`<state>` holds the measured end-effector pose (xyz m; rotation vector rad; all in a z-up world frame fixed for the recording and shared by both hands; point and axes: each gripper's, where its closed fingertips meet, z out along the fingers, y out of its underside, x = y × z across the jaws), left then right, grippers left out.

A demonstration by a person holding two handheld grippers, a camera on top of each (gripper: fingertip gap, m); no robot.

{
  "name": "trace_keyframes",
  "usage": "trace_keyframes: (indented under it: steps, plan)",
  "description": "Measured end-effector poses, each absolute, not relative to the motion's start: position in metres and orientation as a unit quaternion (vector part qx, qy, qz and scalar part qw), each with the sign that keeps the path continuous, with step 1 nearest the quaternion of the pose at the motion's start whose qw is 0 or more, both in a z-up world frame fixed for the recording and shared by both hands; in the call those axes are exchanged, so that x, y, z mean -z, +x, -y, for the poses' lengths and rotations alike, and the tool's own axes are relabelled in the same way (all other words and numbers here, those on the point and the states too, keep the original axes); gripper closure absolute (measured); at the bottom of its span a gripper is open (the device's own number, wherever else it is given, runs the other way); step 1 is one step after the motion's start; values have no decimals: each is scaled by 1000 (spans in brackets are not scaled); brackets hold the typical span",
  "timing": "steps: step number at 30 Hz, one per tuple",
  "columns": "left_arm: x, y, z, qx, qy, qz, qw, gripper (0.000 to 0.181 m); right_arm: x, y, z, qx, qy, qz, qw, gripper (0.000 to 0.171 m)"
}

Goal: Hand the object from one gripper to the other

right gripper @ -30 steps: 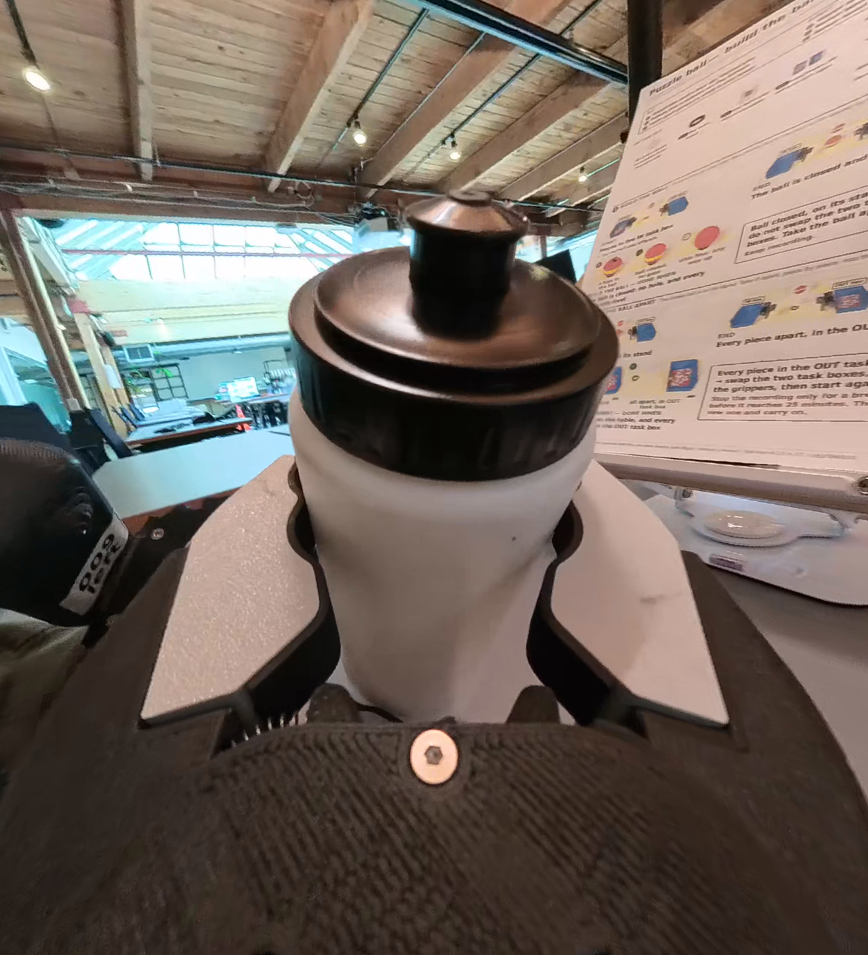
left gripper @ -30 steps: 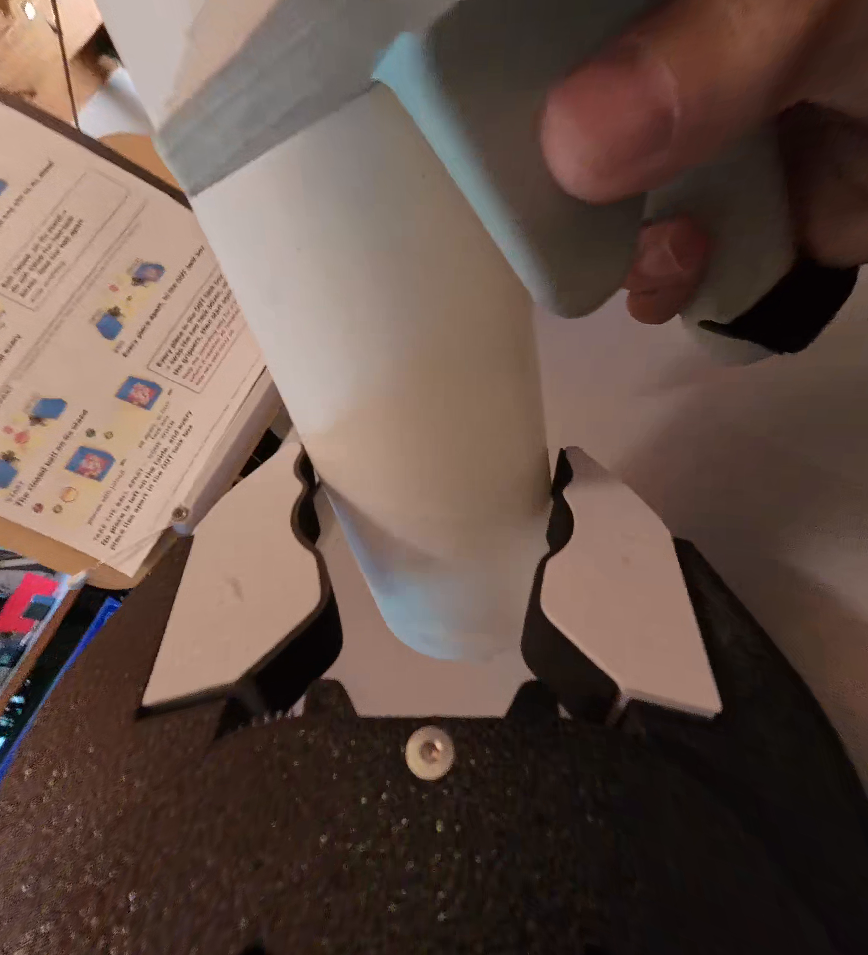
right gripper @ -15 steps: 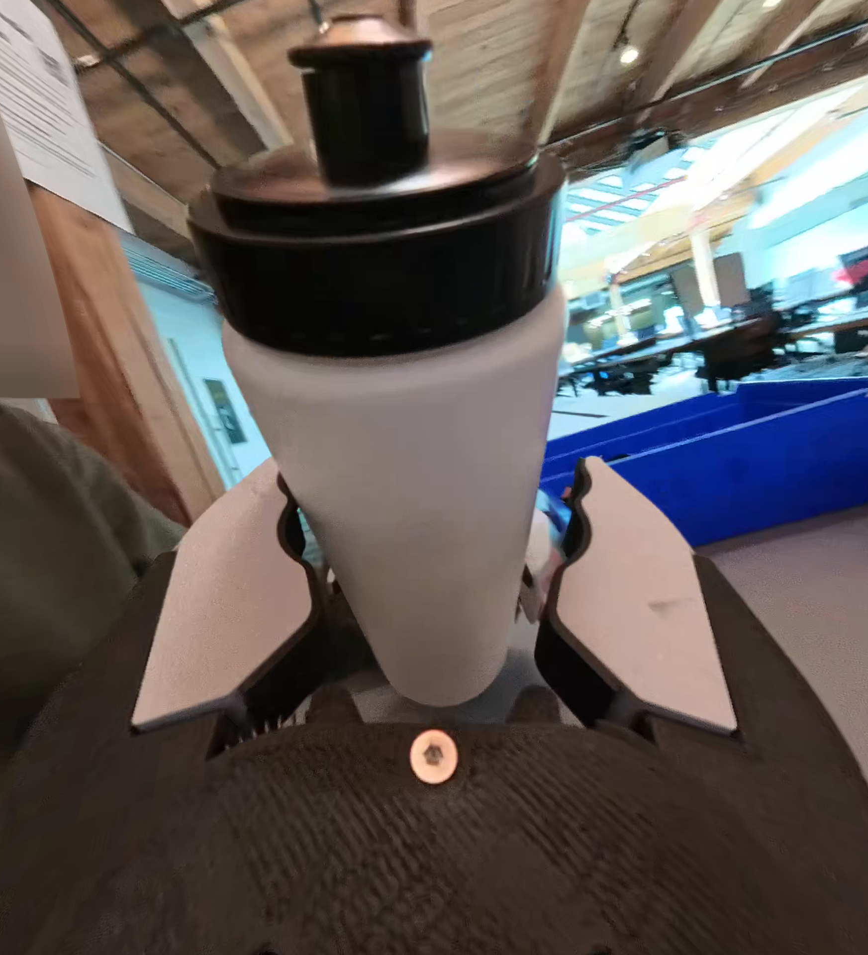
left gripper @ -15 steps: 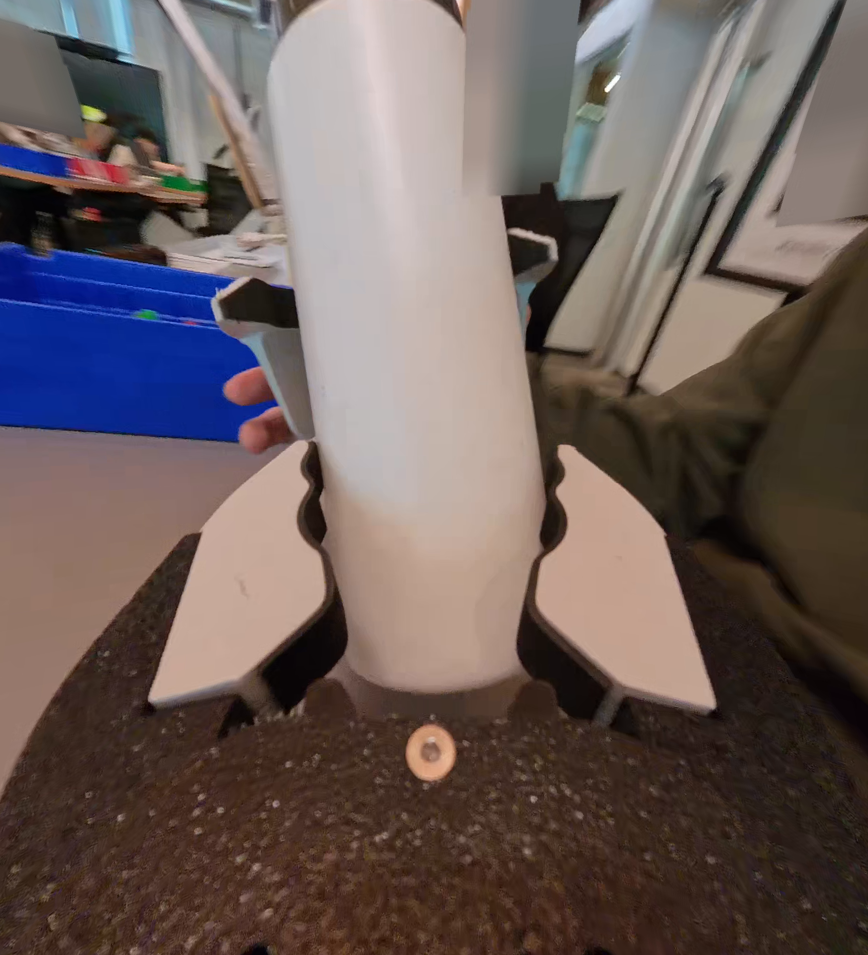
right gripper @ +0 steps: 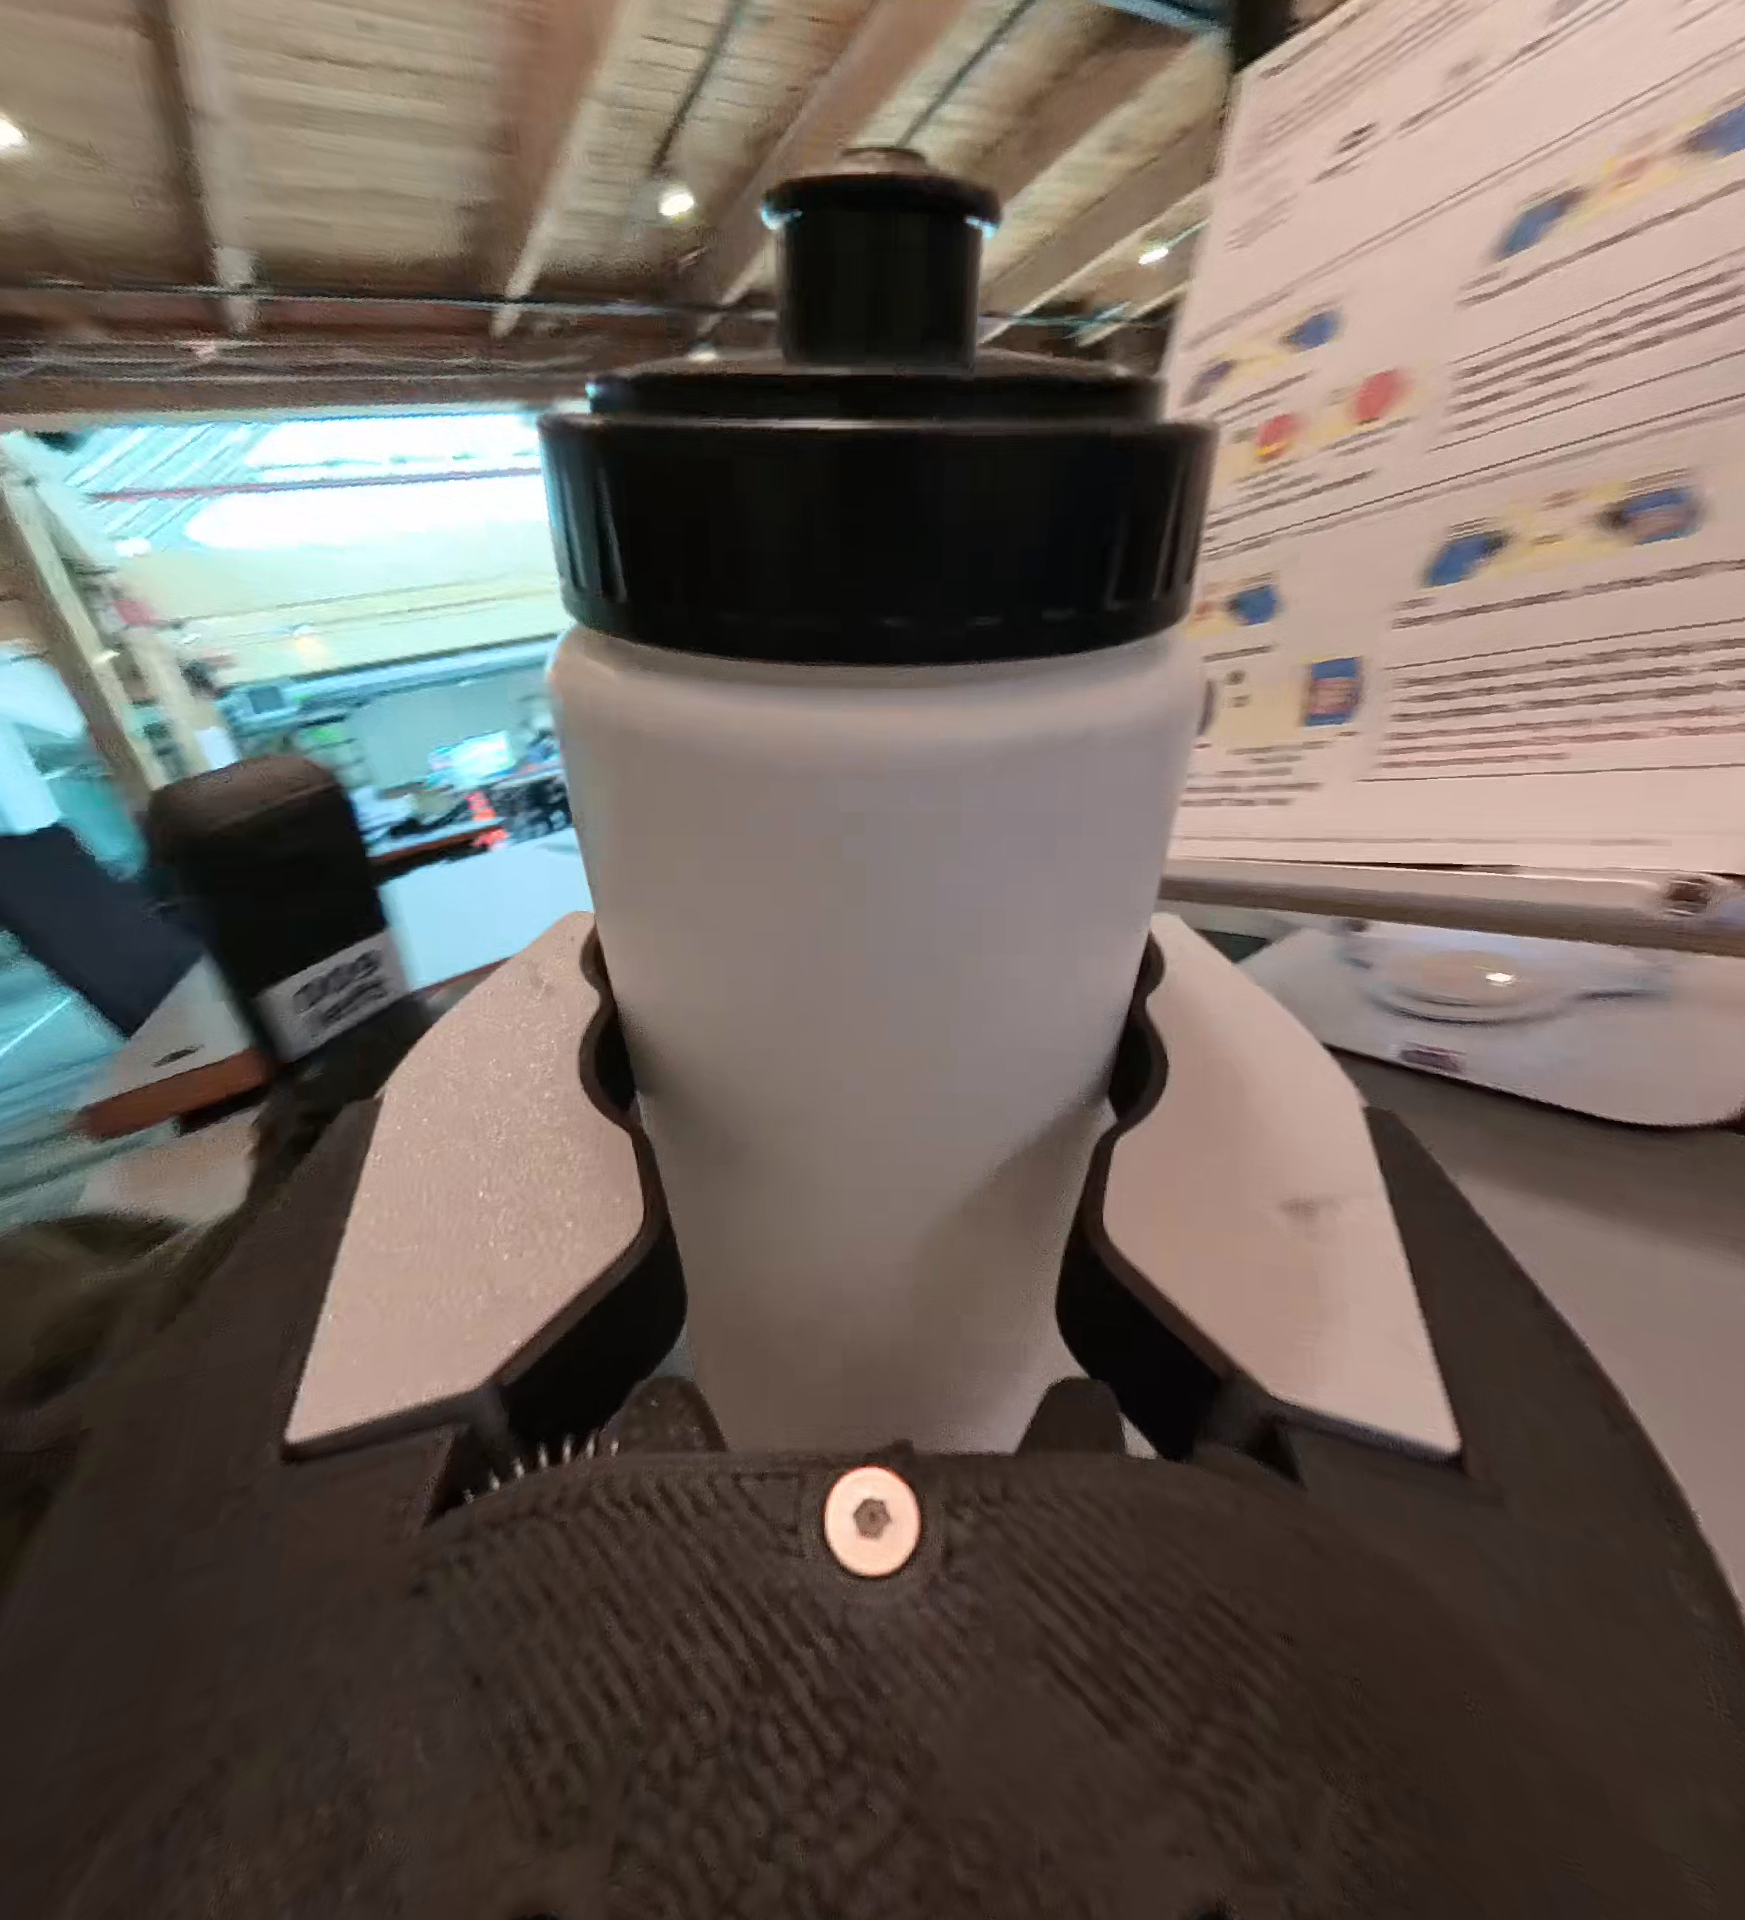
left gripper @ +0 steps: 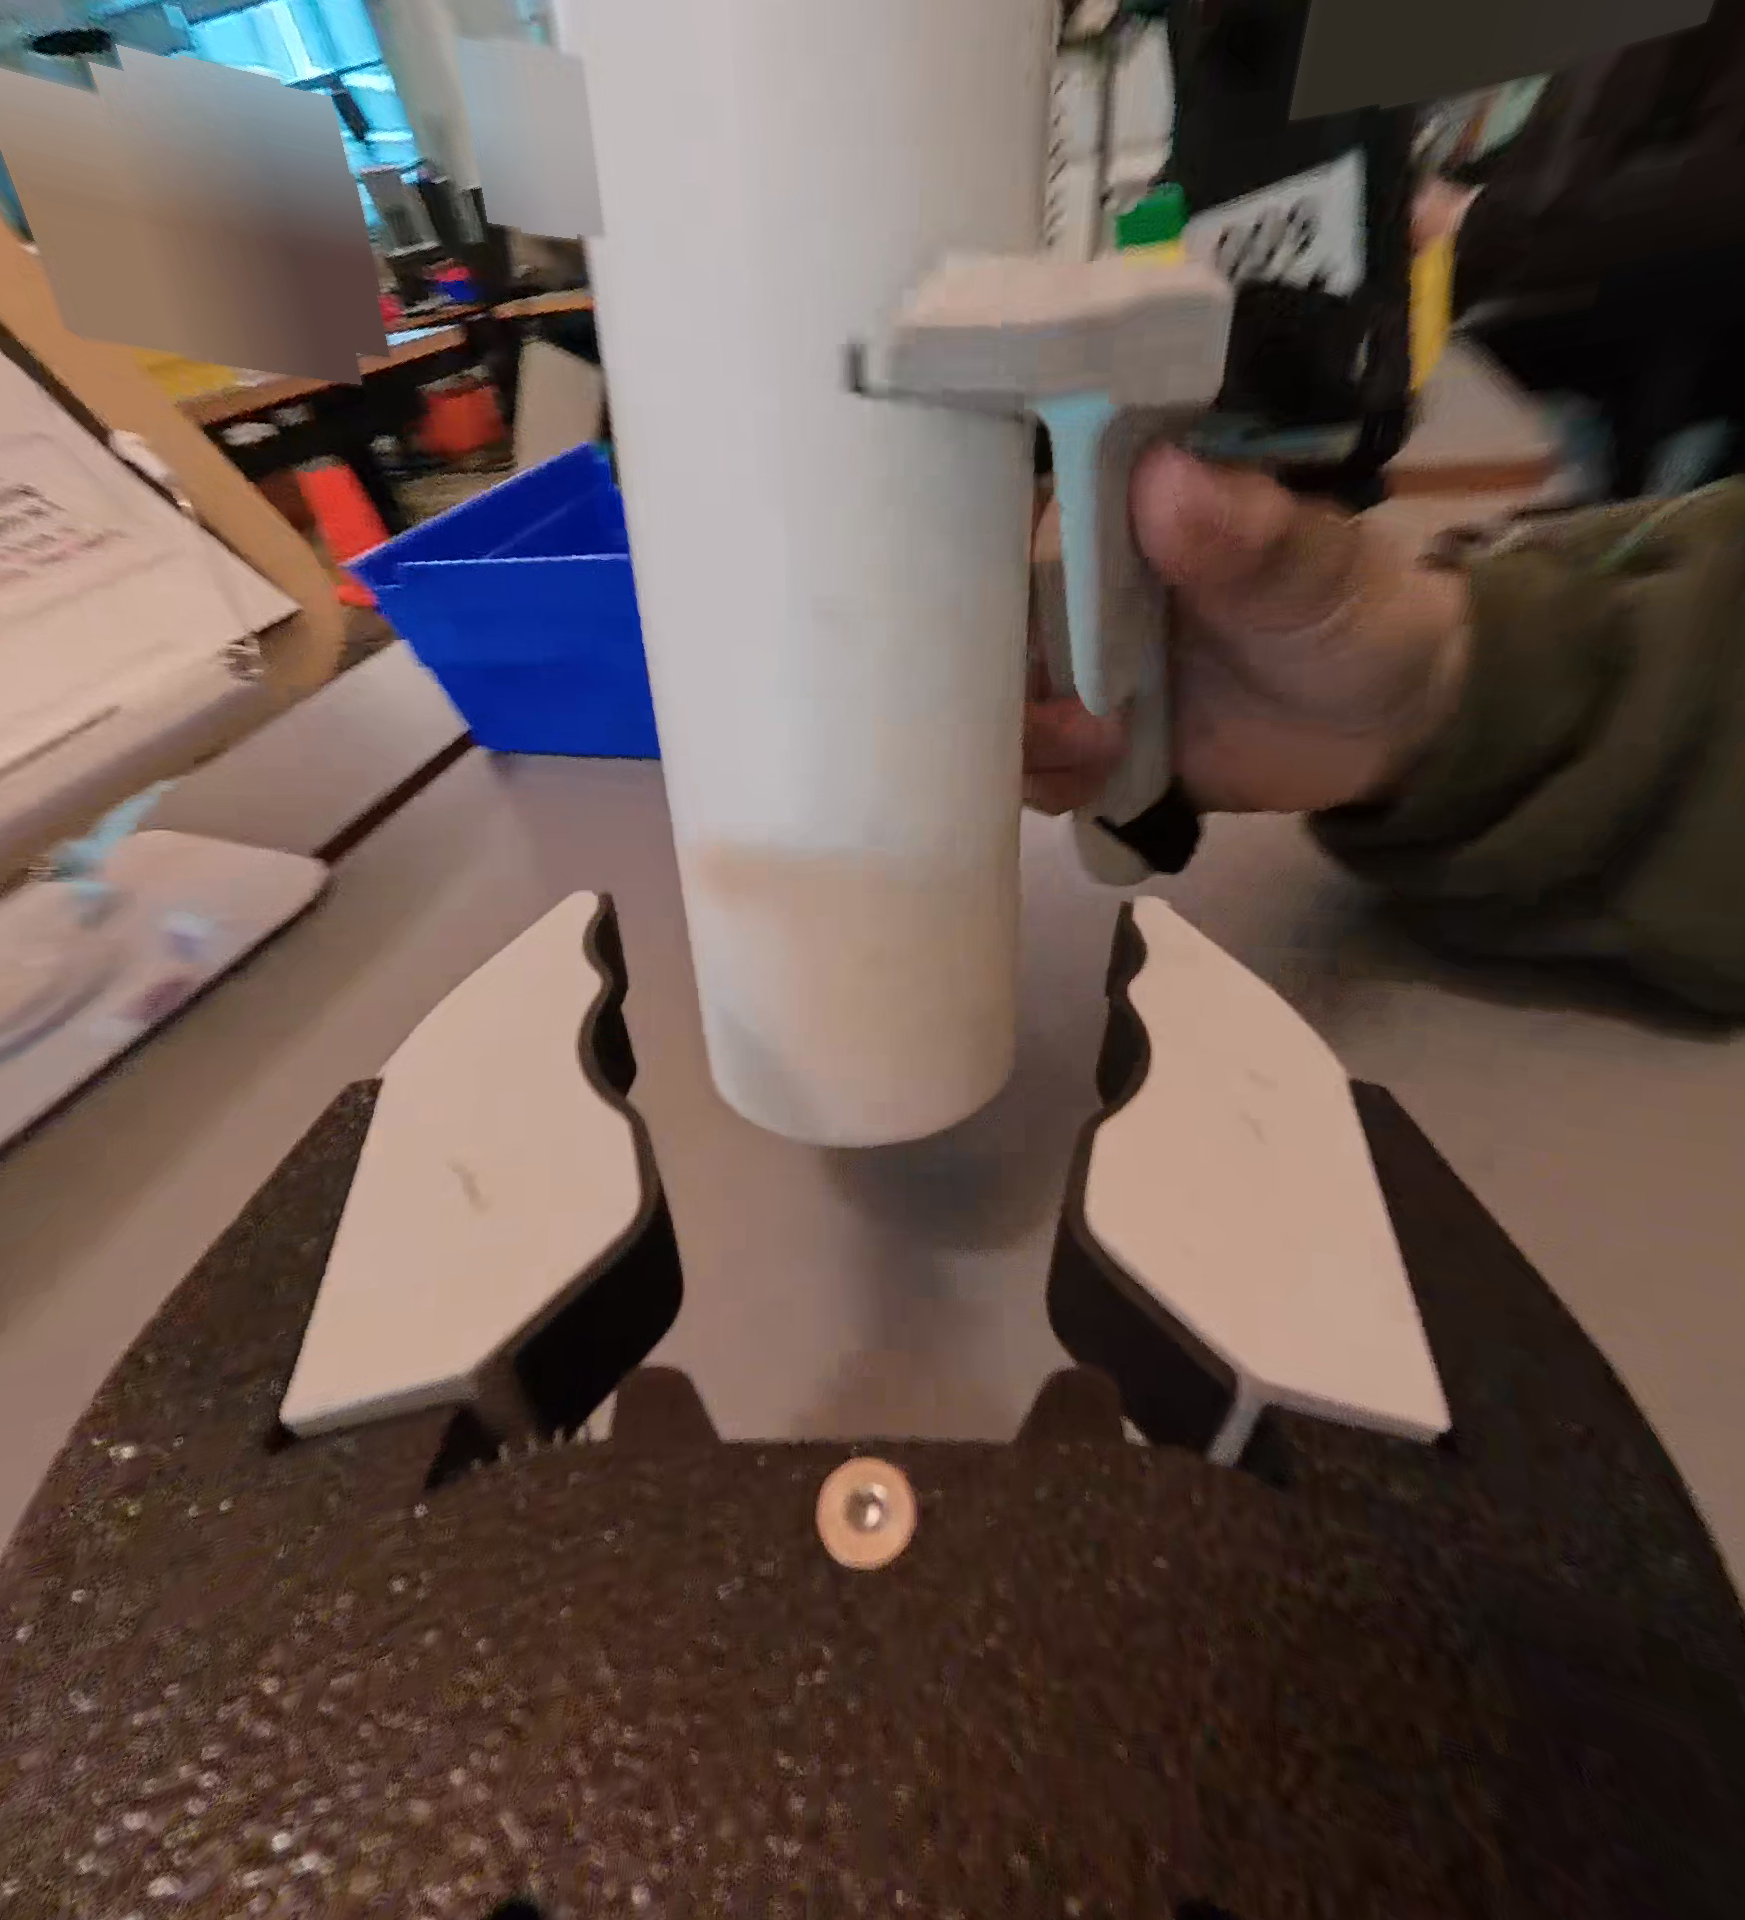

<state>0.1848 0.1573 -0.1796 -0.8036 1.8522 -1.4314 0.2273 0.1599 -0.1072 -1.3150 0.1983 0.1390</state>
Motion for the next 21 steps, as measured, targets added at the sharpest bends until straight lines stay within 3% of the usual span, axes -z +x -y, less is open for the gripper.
trace_keyframes:
  steps: [7, 12, 17, 21]
  plan:
    - [202, 208, -151, 337, -296, -747, 490, 88, 114, 237, -165, -68, -594, -172, 782, 79]
    - [208, 217, -160, 265, -334, -730, 534, 91, 117, 240, -166, -56, -602, -177, 777, 80]
    - [210, 216, -164, 321, -365, -733, 476, 99, 114, 233, -162, -78, -612, -125, 777, 86]
    - [200, 208, -154, 510, -414, -679, 327, 102, 110, 216, -161, -68, -620, -49, 780, 80]
